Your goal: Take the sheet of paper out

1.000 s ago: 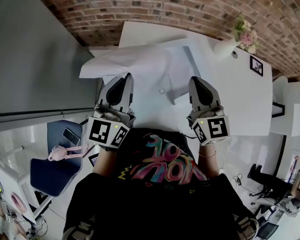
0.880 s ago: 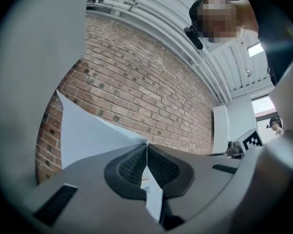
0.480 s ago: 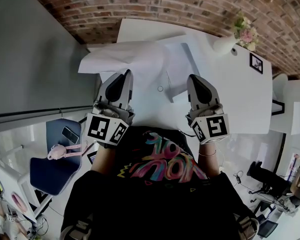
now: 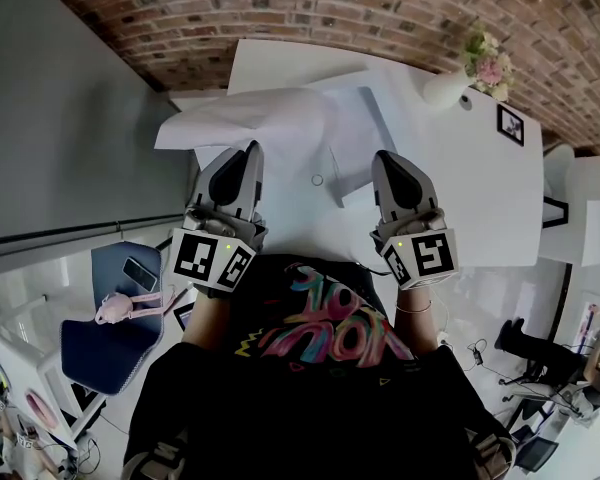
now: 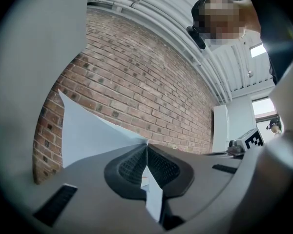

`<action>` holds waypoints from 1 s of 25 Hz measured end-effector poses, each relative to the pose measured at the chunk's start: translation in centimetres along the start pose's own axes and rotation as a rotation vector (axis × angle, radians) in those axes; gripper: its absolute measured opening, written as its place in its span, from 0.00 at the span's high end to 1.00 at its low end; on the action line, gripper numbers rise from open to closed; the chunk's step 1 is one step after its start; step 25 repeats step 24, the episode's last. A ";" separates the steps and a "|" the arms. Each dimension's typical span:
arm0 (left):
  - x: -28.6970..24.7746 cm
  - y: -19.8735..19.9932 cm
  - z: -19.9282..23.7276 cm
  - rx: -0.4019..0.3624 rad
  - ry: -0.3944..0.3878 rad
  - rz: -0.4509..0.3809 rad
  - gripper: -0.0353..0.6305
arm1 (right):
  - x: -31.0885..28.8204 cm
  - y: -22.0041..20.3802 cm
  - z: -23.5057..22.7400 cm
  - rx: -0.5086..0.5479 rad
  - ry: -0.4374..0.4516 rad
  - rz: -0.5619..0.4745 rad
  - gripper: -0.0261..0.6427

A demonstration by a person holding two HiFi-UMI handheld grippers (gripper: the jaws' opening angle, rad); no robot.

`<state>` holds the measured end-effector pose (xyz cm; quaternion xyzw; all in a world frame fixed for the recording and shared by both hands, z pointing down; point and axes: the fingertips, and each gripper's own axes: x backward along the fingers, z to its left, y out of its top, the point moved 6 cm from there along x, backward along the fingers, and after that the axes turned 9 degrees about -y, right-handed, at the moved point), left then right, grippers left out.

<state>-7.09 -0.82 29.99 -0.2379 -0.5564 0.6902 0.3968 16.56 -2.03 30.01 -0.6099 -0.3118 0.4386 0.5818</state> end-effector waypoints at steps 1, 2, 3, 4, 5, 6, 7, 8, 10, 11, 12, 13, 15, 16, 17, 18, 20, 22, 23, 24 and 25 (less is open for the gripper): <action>-0.1 0.0 0.0 -0.001 -0.001 -0.001 0.91 | 0.0 0.0 0.0 0.000 -0.001 0.001 0.94; -0.1 0.0 0.0 -0.002 -0.002 -0.001 0.91 | 0.0 -0.1 -0.1 0.000 -0.002 0.002 0.94; -0.2 0.0 0.1 -0.001 -0.003 0.001 0.91 | 0.0 -0.1 -0.1 0.000 -0.003 0.003 0.94; -0.2 -0.1 0.1 0.001 -0.004 0.003 0.91 | 0.0 -0.2 -0.2 0.000 -0.004 0.004 0.94; -0.3 -0.2 0.2 0.006 -0.005 0.005 0.91 | 0.0 -0.2 -0.3 -0.001 -0.006 0.006 0.94; -0.4 -0.3 0.2 0.012 -0.006 0.007 0.91 | 0.0 -0.3 -0.4 -0.002 -0.009 0.008 0.94; -0.4 -0.4 0.3 0.016 -0.007 0.009 0.91 | 0.0 -0.3 -0.6 -0.003 -0.012 0.009 0.94; -0.5 -0.5 0.3 0.018 -0.009 0.012 0.91 | 0.0 -0.3 -0.7 -0.004 -0.016 0.010 0.94; -0.5 -0.6 0.4 0.018 -0.012 0.017 0.91 | 0.1 -0.4 -0.8 -0.004 -0.022 0.012 0.94; -0.5 -0.6 0.5 0.018 -0.012 0.018 0.91 | 0.1 -0.4 -0.8 -0.004 -0.023 0.014 0.94; -0.4 -0.6 0.5 0.017 -0.011 0.018 0.91 | 0.1 -0.5 -0.8 -0.005 -0.025 0.015 0.94; -0.3 -0.6 0.6 0.017 -0.011 0.019 0.91 | 0.1 -0.6 -0.8 -0.008 -0.027 0.018 0.94; -0.2 -0.7 0.6 0.017 -0.010 0.021 0.91 | 0.2 -0.6 -0.8 -0.012 -0.029 0.022 0.94; -0.2 -0.7 0.6 0.017 -0.011 0.021 0.91 | 0.2 -0.6 -0.8 -0.012 -0.028 0.022 0.94; -0.3 -0.7 0.5 0.018 -0.012 0.022 0.91 | 0.2 -0.6 -0.9 -0.012 -0.026 0.021 0.94; -0.3 -0.7 0.5 0.020 -0.013 0.022 0.91 | 0.1 -0.6 -1.0 -0.011 -0.024 0.019 0.94; -0.5 -0.8 0.5 0.024 -0.016 0.024 0.91 | 0.0 -0.7 -1.2 -0.013 -0.024 0.019 0.94; -0.6 -0.9 0.5 0.020 -0.022 0.029 0.91 | -0.1 -0.8 -1.3 -0.010 -0.022 0.020 0.94; -0.7 -1.0 0.5 0.017 -0.025 0.032 0.91 | -0.1 -0.8 -1.4 -0.008 -0.021 0.021 0.94; -0.8 -1.1 0.4 0.015 -0.028 0.035 0.91 | -0.1 -0.8 -1.4 -0.006 -0.020 0.021 0.94; -0.8 -1.1 0.4 0.015 -0.028 0.035 0.91 | -0.1 -0.8 -1.4 -0.006 -0.020 0.021 0.94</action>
